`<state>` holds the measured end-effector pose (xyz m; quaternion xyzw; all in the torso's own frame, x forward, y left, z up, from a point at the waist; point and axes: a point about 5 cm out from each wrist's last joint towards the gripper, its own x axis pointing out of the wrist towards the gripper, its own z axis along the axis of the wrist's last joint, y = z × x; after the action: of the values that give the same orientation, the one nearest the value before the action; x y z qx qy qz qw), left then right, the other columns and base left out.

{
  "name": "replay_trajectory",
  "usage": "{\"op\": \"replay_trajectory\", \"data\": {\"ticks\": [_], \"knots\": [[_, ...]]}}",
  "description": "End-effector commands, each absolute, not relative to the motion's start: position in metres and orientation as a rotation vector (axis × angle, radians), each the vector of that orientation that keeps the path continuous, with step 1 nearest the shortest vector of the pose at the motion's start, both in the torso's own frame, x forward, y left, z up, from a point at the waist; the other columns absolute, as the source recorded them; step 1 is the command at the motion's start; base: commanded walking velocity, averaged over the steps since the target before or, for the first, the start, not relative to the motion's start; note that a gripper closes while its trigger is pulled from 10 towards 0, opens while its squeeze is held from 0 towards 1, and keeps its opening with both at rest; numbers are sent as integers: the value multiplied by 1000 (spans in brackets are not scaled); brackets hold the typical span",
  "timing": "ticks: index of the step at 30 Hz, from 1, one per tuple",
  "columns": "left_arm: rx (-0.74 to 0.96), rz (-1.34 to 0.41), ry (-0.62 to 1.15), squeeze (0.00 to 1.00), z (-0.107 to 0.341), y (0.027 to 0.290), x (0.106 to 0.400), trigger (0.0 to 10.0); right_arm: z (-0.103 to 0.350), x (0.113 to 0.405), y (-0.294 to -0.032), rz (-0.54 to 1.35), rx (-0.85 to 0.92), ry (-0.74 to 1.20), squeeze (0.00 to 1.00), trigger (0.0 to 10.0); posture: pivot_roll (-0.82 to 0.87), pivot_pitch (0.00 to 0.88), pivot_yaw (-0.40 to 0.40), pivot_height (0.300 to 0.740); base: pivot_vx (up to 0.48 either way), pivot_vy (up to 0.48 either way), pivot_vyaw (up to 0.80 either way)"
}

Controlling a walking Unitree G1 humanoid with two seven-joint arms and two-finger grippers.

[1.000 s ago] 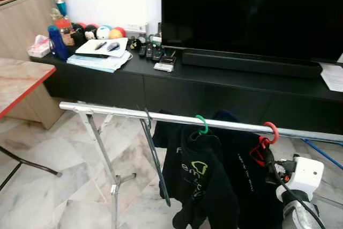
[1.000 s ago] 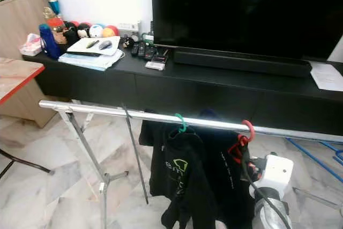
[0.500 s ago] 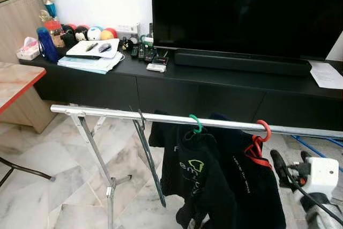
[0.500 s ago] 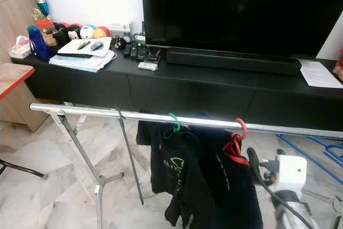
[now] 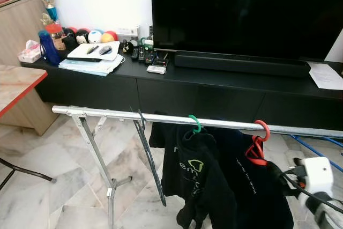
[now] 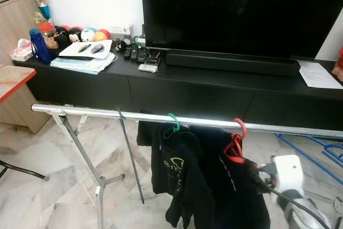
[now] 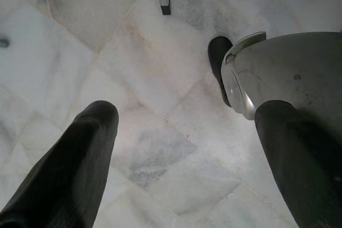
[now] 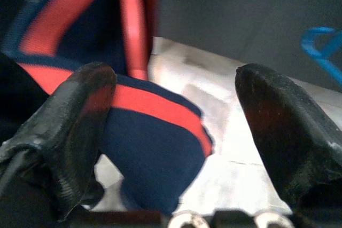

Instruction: Hang hanger

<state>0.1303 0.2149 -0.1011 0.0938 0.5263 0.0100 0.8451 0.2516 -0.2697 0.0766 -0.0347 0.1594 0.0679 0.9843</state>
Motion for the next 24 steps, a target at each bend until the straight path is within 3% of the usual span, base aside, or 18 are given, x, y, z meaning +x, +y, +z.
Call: {"op": "replay_trajectory", "data": {"ticks": [1,9,17,24], "knots": [[145,-31,1097,0,-103,189,137,10000,75,255,-265,179,-50,337,0,10000,-52,46,-46,740,0,0,0],[114,19,1074,0,-99,191,146,10000,82,269,-263,338,-87,370,0,10000,-54,45,-93,740,0,0,0],[113,41,1061,0,-96,206,151,10000,74,276,-271,277,-127,434,0,10000,-53,38,-102,740,0,0,0],[119,63,1081,0,-96,227,137,10000,86,275,-278,251,-4,321,0,10000,-63,31,-95,740,0,0,0]]}}
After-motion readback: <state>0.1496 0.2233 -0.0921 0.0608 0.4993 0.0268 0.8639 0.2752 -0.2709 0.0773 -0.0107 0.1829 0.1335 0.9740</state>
